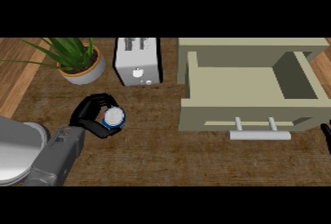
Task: Pick up the can, place it into the drawer and close the drawer
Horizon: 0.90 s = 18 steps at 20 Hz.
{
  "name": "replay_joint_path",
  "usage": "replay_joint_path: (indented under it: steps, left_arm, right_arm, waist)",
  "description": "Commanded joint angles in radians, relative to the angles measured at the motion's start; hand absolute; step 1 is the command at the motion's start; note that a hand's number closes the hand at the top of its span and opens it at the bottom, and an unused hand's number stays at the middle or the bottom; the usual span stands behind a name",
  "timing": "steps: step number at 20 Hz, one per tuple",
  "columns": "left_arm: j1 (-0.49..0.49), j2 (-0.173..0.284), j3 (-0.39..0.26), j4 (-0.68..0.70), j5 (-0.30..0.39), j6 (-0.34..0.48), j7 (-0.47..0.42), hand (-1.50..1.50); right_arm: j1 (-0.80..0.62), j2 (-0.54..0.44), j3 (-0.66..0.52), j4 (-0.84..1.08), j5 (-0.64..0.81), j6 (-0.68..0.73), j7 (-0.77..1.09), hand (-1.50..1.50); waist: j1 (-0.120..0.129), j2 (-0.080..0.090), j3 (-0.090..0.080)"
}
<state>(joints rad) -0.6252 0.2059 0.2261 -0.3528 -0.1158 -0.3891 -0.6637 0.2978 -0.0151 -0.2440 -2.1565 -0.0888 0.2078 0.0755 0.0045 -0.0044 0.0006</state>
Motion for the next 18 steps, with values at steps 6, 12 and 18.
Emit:
replay_joint_path:
  steps: [6,12,18]
  left_arm:
    - [0.102,-0.076,0.121,-0.217,0.144,0.287,0.075,1.5]
    - [0.234,-0.176,-0.01,-0.626,0.136,0.325,0.331,1.5]
    - [0.164,-0.204,-0.116,-0.866,0.11,0.447,0.534,1.5]
  right_arm:
    - [-0.026,-0.009,-0.039,0.028,-0.024,-0.013,0.001,-1.5]
    - [-0.007,-0.035,-0.069,-0.026,-0.064,0.002,0.038,-1.5]
    - [0.029,0.003,-0.037,-0.069,-0.022,-0.005,0.028,-1.5]
  waist:
    - [0.021,-0.007,0.002]
    - [0.017,-0.007,0.001]
    - [-0.002,-0.001,0.0]
